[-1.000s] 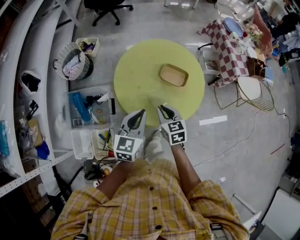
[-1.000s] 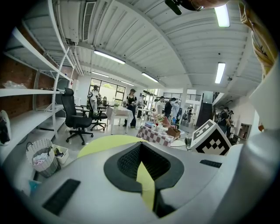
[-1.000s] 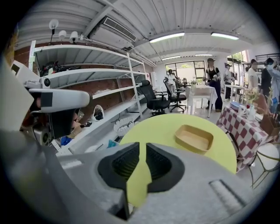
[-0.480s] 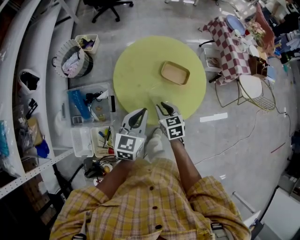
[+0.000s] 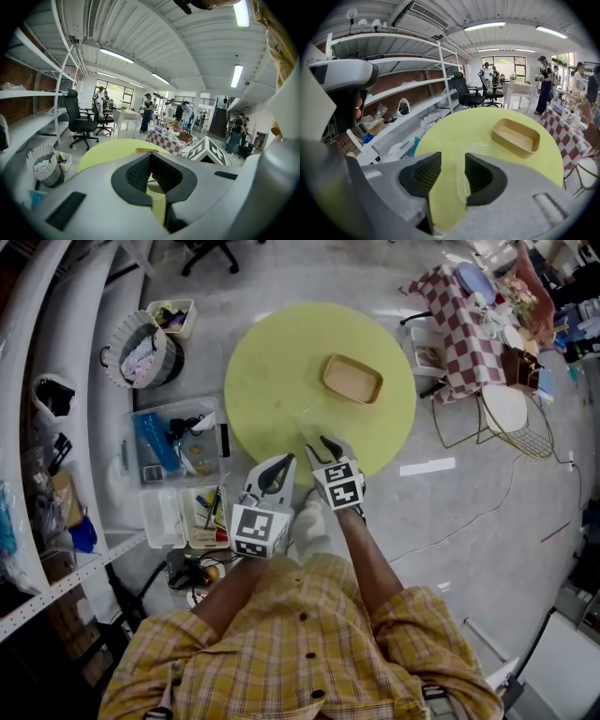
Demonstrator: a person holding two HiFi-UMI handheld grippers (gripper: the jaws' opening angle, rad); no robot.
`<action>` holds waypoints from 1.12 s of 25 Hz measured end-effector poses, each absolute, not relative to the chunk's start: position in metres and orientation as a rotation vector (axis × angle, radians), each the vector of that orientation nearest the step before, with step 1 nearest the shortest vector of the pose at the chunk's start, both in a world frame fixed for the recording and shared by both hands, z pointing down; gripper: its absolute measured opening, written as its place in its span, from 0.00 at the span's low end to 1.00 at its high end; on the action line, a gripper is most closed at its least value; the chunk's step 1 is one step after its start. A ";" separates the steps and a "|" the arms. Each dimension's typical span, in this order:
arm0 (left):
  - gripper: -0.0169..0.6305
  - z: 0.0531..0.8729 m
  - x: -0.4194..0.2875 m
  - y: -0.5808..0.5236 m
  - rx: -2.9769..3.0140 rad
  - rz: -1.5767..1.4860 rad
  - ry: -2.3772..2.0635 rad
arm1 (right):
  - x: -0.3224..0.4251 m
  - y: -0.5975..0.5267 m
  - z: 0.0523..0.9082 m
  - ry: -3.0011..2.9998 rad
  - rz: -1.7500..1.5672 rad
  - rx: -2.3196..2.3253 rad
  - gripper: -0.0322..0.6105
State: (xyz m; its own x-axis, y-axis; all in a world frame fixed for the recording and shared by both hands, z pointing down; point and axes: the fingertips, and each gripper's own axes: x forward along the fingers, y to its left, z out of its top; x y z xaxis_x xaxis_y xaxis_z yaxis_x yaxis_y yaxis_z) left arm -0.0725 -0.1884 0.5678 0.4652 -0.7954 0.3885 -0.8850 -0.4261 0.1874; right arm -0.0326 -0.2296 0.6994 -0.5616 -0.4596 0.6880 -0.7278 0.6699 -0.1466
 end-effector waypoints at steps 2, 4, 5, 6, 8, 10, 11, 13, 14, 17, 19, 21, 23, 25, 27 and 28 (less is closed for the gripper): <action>0.03 0.570 -0.071 -0.187 2.356 0.356 -1.403 | -0.033 -0.230 0.705 -2.249 0.557 0.906 0.29; 0.03 0.572 -0.070 -0.186 2.355 0.368 -1.391 | -0.034 -0.230 0.711 -2.239 0.560 0.903 0.30; 0.03 0.573 -0.070 -0.186 2.354 0.370 -1.388 | -0.034 -0.230 0.714 -2.234 0.561 0.901 0.30; 0.03 0.575 -0.070 -0.186 2.353 0.371 -1.386 | -0.034 -0.230 0.717 -2.229 0.560 0.896 0.30; 0.03 0.579 -0.070 -0.187 2.353 0.376 -1.384 | -0.035 -0.230 0.723 -2.219 0.556 0.881 0.30; 0.03 0.582 -0.069 -0.188 2.353 0.382 -1.383 | -0.035 -0.230 0.729 -2.211 0.557 0.868 0.31; 0.03 0.583 -0.067 -0.188 2.352 0.383 -1.383 | -0.035 -0.229 0.732 -2.206 0.560 0.863 0.31; 0.03 0.585 -0.066 -0.190 2.351 0.384 -1.381 | -0.034 -0.228 0.740 -2.191 0.567 0.851 0.31; 0.03 0.586 -0.066 -0.190 2.351 0.385 -1.380 | -0.034 -0.227 0.744 -2.182 0.571 0.845 0.31; 0.03 0.589 -0.065 -0.191 2.350 0.386 -1.380 | -0.033 -0.224 0.755 -2.157 0.576 0.835 0.31; 0.03 0.591 -0.065 -0.192 2.343 0.381 -1.383 | -0.032 -0.222 0.761 -2.145 0.575 0.829 0.31; 0.03 0.594 -0.065 -0.193 2.333 0.379 -1.384 | -0.032 -0.221 0.766 -2.135 0.584 0.825 0.31; 0.03 0.597 -0.067 -0.194 2.325 0.380 -1.386 | -0.032 -0.220 0.771 -2.120 0.590 0.826 0.30; 0.03 0.599 -0.070 -0.196 2.315 0.380 -1.393 | -0.034 -0.220 0.774 -2.107 0.585 0.822 0.30; 0.03 0.601 -0.071 -0.199 2.309 0.383 -1.398 | -0.034 -0.221 0.777 -2.099 0.577 0.814 0.30; 0.03 0.602 -0.071 -0.200 2.310 0.385 -1.397 | -0.033 -0.222 0.778 -2.094 0.578 0.812 0.30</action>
State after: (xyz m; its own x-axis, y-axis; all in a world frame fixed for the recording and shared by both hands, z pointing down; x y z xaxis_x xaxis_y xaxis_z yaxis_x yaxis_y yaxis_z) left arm -0.0708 -0.2001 0.6017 0.4589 -0.7744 0.4355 -0.8882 -0.4126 0.2023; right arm -0.0327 -0.2221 0.7785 -0.4745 -0.3487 0.8083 -0.7137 0.6899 -0.1214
